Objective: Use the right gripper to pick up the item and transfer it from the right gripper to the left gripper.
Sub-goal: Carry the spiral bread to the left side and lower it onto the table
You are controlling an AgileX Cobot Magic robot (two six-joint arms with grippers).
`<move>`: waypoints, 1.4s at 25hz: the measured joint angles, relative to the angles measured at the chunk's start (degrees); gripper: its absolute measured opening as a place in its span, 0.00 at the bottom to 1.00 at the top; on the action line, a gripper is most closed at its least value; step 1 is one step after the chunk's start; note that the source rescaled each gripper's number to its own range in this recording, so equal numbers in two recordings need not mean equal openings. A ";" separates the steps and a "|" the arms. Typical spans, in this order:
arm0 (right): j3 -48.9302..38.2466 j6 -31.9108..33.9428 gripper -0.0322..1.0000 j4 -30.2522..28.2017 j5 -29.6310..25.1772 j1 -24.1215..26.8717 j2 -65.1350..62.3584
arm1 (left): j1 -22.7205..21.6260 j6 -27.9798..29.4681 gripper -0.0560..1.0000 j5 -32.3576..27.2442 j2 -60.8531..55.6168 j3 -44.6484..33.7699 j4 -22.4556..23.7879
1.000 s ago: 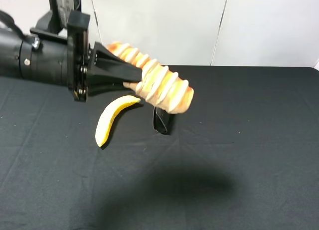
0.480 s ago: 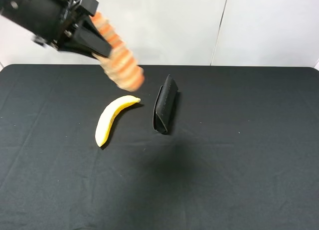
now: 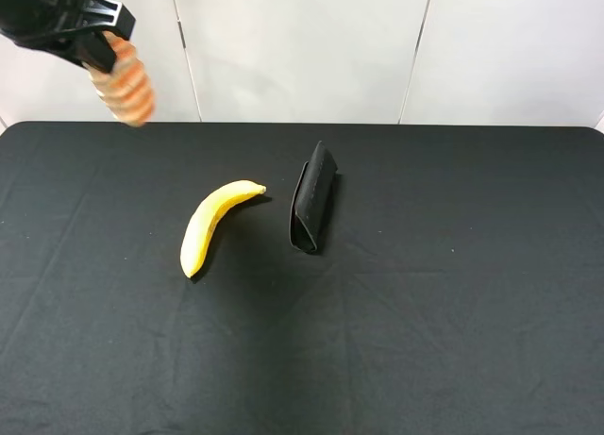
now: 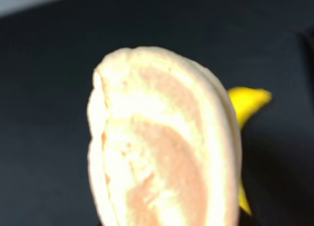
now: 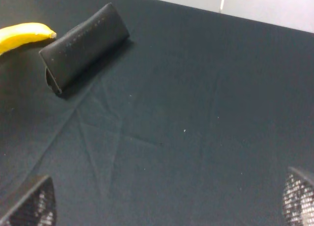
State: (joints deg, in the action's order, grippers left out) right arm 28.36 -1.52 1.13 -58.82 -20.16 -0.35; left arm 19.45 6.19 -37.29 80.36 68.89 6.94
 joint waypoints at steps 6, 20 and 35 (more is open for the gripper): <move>0.00 0.00 1.00 0.00 0.00 0.00 0.00 | 0.00 1.85 0.06 13.76 0.00 -3.70 5.63; 0.00 0.00 1.00 0.00 0.00 0.00 0.00 | 0.00 2.05 0.06 37.76 0.00 -23.84 6.13; 0.00 0.00 1.00 0.00 0.00 0.00 0.00 | 0.00 2.07 0.06 43.40 0.00 -28.51 6.31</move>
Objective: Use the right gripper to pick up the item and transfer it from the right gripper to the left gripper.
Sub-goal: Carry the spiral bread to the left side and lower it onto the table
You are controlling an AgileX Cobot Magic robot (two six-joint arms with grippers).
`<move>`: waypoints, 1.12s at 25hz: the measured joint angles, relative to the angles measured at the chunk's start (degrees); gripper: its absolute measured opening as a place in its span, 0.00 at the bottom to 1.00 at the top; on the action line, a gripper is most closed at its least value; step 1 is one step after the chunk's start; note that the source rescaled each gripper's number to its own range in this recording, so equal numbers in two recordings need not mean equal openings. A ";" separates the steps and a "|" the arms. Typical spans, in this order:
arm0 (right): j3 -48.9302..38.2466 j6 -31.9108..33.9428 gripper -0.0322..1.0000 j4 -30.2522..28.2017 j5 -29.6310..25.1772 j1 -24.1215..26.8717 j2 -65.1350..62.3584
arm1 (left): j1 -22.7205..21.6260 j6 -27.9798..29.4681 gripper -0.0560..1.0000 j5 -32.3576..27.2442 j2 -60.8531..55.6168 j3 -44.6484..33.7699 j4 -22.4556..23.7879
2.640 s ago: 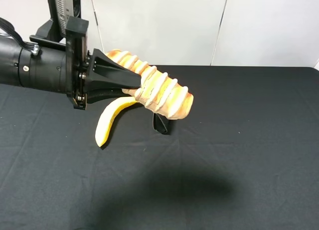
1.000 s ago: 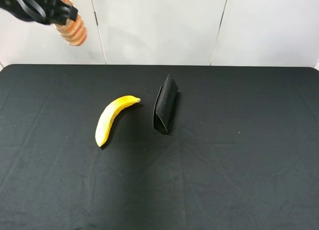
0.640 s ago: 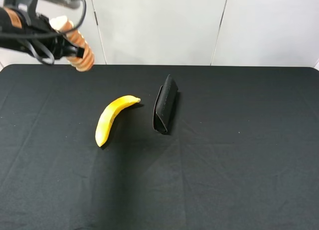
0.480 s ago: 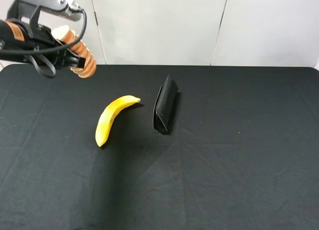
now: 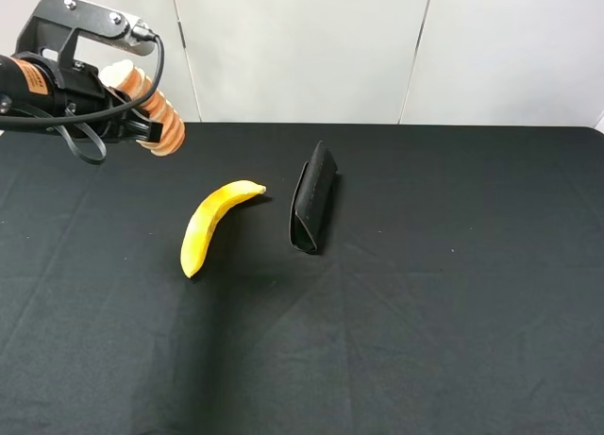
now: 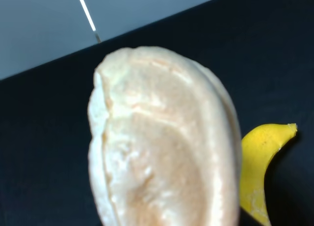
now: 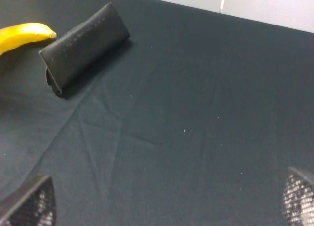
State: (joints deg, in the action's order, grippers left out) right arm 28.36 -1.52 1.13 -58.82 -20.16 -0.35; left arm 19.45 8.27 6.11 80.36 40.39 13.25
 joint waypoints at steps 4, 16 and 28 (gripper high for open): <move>0.00 0.00 1.00 0.00 0.00 0.00 0.00 | 0.00 0.04 0.06 1.39 2.50 -0.04 0.00; 0.00 0.00 1.00 0.00 0.00 0.00 0.00 | 0.00 0.22 0.05 9.74 9.95 -0.06 0.00; 0.00 0.00 1.00 0.00 0.00 0.00 0.00 | 0.00 0.22 0.86 7.30 10.03 -0.06 0.00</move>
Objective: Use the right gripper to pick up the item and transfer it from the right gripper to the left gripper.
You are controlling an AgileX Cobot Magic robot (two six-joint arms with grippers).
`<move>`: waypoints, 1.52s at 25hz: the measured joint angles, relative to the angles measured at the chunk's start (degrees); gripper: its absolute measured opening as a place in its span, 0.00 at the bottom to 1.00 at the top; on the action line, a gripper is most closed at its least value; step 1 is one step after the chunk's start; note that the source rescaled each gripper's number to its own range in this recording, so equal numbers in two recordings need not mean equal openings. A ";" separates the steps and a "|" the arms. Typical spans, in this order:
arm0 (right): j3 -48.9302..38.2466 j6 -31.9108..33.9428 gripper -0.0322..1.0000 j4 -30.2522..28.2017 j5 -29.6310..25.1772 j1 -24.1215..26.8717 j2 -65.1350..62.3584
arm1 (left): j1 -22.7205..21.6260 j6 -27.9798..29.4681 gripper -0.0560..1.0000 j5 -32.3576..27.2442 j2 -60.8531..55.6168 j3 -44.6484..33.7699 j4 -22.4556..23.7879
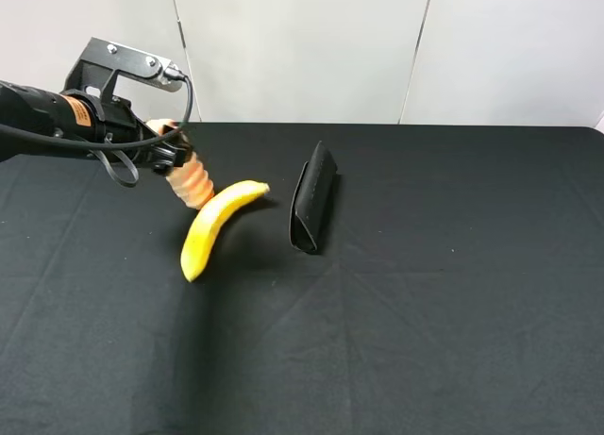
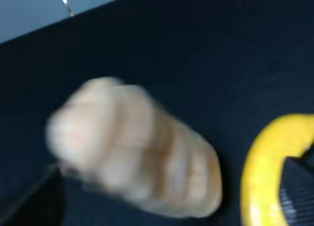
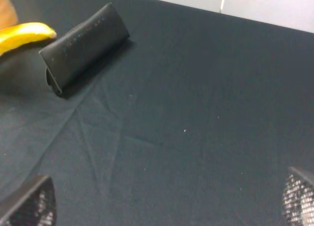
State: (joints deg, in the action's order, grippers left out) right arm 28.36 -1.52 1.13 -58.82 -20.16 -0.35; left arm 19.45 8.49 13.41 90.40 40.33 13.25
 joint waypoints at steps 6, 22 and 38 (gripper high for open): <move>0.00 0.00 1.00 0.00 0.00 0.00 0.00 | 0.00 0.00 0.99 -0.39 0.00 0.00 0.00; 0.00 0.00 1.00 0.00 0.00 0.00 0.00 | 0.00 0.00 1.00 -3.23 -2.29 0.08 0.00; 0.00 0.00 1.00 0.00 0.00 0.00 0.00 | 0.00 0.00 1.00 -50.75 -14.57 24.08 -0.94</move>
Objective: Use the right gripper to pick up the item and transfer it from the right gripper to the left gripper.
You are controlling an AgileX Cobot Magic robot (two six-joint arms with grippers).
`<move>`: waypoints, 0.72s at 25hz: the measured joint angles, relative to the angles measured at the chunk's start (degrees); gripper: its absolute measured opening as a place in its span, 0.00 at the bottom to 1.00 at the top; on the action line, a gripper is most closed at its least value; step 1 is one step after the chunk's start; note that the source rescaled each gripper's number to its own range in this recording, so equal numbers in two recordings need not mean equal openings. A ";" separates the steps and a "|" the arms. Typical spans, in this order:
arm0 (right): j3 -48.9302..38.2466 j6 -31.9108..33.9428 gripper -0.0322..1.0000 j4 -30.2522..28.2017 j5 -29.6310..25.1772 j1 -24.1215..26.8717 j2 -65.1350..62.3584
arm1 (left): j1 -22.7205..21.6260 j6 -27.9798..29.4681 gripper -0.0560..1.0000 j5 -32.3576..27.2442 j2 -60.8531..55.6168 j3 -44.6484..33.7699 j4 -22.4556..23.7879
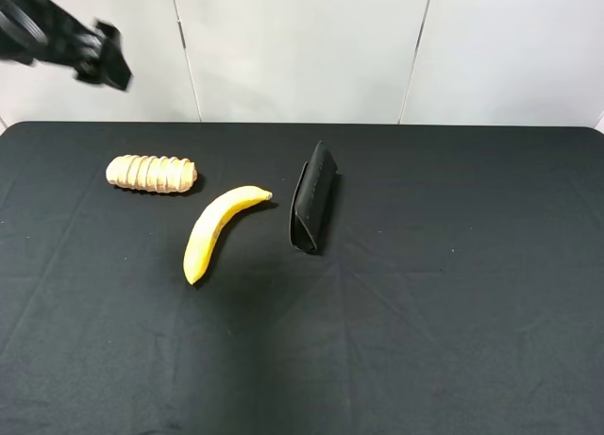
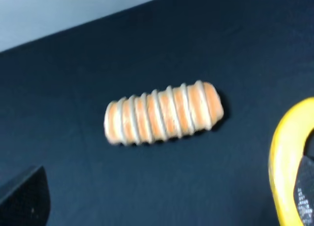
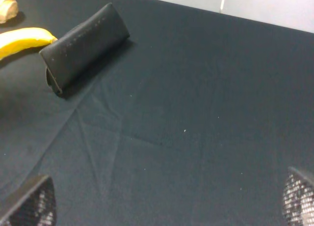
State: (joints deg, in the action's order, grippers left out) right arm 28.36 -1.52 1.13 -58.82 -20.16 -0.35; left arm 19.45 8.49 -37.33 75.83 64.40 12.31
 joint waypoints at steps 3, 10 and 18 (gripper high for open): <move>0.00 0.00 1.00 0.00 0.00 0.00 0.00 | 0.00 0.00 1.00 -7.20 -1.90 3.57 -2.41; 0.00 0.00 1.00 0.06 0.00 0.00 0.00 | 0.00 -1.14 1.00 -19.24 -9.20 4.59 -5.99; 0.00 0.00 1.00 0.06 0.00 0.00 0.00 | 0.00 -1.28 0.99 -27.60 -21.75 1.90 -6.09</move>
State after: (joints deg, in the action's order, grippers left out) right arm 28.36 -1.52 1.19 -58.82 -20.16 -0.35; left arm 19.45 7.21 -64.93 54.08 66.31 6.22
